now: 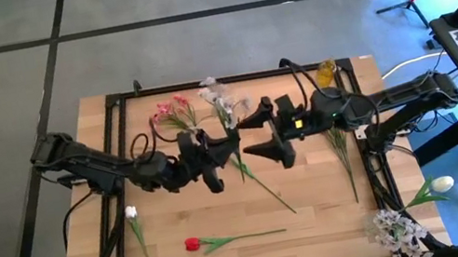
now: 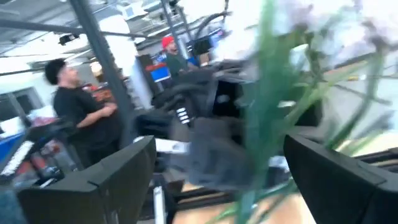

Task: Sort flowers into vase by color
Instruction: Put the white flowers into the transparent vase

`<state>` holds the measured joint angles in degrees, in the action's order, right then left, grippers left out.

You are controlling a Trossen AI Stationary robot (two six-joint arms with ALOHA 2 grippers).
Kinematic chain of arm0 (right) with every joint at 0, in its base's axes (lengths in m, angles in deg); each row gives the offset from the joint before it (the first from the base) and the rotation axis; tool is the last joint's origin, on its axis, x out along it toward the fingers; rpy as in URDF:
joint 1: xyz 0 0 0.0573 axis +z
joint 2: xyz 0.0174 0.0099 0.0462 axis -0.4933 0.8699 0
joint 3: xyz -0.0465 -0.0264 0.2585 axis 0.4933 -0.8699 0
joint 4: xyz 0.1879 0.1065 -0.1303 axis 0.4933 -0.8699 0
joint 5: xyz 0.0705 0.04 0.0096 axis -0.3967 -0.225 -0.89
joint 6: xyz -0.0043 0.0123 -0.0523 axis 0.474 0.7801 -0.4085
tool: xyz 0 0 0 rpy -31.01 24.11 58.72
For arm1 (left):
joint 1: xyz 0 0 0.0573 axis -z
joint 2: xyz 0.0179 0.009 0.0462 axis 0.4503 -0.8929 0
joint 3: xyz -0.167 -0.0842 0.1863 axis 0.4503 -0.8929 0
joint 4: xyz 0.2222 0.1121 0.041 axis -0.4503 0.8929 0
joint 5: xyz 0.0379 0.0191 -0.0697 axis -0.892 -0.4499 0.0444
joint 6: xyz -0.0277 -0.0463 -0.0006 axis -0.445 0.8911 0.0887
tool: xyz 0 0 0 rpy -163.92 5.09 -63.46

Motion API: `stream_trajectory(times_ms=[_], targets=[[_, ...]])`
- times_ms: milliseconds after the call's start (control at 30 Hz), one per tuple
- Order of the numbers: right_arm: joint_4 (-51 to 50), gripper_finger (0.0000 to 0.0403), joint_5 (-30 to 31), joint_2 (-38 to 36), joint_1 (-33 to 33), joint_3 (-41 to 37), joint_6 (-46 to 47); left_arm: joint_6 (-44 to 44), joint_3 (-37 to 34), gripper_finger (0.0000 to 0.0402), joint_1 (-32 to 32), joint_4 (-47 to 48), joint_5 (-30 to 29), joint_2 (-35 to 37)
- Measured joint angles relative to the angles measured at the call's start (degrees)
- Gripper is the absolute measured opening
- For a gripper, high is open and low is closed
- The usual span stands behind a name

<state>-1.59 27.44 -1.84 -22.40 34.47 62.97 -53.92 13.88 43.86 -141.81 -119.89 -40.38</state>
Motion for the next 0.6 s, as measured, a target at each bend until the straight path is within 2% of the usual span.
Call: stream_trajectory(times_ms=[167,367,467,600], targets=[[0.65,0.0351,3.44,1.8,0.0,0.02,0.63,-3.76,0.0,0.0012,1.62,-1.15,-0.38,0.38],[4.31,0.0347,5.43,4.93,-0.02,0.02,3.88,-4.22,0.0,0.0013,1.65,0.96,-0.68,0.42],[5.38,0.0324,5.47,6.24,-0.02,0.0,5.15,-4.56,0.0,0.0013,1.67,2.63,-1.67,0.42],[5.78,0.0265,6.26,6.33,-0.04,0.0,7.15,-4.61,0.0,0.0014,1.65,5.07,-2.4,0.42]])
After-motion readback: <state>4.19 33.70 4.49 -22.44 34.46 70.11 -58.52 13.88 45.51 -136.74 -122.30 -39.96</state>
